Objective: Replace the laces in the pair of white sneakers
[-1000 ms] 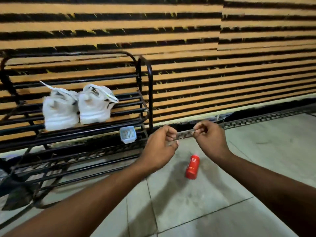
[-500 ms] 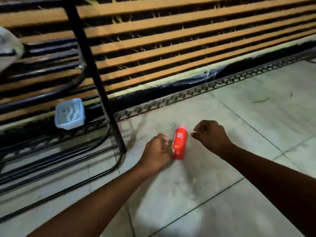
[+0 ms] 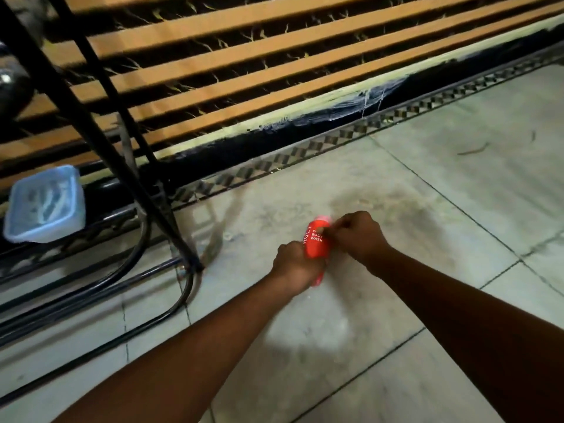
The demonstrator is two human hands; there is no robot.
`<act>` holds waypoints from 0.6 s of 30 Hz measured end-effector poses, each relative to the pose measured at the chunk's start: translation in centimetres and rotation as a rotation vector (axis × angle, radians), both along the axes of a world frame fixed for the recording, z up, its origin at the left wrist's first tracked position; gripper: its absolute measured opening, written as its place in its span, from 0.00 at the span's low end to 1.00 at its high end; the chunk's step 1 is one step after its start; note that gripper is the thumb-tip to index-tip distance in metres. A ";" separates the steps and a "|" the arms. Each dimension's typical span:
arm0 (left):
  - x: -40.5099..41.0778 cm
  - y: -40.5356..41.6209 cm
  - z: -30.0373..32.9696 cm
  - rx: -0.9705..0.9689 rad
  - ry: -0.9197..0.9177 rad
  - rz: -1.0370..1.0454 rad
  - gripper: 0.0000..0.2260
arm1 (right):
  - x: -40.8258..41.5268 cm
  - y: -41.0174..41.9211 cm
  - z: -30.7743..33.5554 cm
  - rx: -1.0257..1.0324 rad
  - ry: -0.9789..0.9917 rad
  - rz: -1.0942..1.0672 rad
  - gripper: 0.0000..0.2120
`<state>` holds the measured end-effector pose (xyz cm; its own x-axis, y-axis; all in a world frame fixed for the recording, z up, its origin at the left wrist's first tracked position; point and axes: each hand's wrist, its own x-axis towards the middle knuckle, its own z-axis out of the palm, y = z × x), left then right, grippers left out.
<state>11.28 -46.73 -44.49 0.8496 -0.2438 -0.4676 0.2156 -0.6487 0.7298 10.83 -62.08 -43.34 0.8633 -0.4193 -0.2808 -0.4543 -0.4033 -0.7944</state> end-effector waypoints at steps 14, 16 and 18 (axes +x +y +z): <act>-6.4 6.1 27.6 -0.450 -0.126 0.002 0.23 | -3.7 3.2 31.5 0.434 -0.187 0.079 0.19; -6.6 6.7 33.6 -0.423 -0.149 -0.047 0.24 | -4.4 3.4 38.3 0.411 -0.233 0.091 0.19; -6.8 7.3 39.5 -0.391 -0.166 -0.074 0.23 | -5.0 4.1 44.9 0.383 -0.273 0.094 0.19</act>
